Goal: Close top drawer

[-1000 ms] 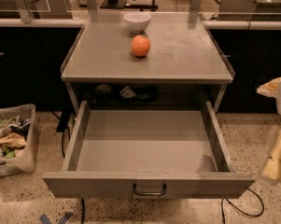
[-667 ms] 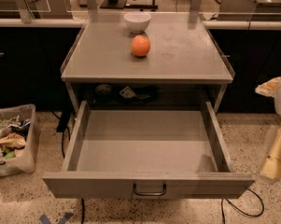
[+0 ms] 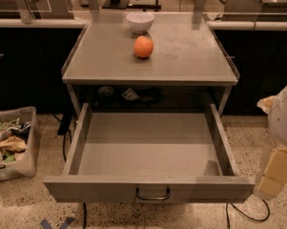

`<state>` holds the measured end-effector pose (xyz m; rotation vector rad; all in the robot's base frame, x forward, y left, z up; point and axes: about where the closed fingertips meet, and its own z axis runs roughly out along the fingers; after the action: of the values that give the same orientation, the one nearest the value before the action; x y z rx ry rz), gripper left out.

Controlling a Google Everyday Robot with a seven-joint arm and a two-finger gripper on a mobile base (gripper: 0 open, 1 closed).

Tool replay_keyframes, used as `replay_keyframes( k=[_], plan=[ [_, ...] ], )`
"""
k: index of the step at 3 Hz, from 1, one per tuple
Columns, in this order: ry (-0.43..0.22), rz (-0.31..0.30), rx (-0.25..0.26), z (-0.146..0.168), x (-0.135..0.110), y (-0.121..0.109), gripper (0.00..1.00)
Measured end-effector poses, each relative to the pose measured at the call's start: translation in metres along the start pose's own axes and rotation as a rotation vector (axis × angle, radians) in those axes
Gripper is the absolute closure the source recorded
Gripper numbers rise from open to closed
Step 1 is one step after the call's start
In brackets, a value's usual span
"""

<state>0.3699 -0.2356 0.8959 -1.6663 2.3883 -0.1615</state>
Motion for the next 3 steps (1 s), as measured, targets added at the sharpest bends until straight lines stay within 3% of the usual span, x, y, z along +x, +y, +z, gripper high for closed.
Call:
replay_keyframes(
  k=[2,3],
  plan=[
    [0.011,-0.002,-0.019,0.0108,0.0033,0.006,0.41],
    [-0.004,0.02,-0.022,0.0158,0.0022,0.0078,0.65]
  ],
)
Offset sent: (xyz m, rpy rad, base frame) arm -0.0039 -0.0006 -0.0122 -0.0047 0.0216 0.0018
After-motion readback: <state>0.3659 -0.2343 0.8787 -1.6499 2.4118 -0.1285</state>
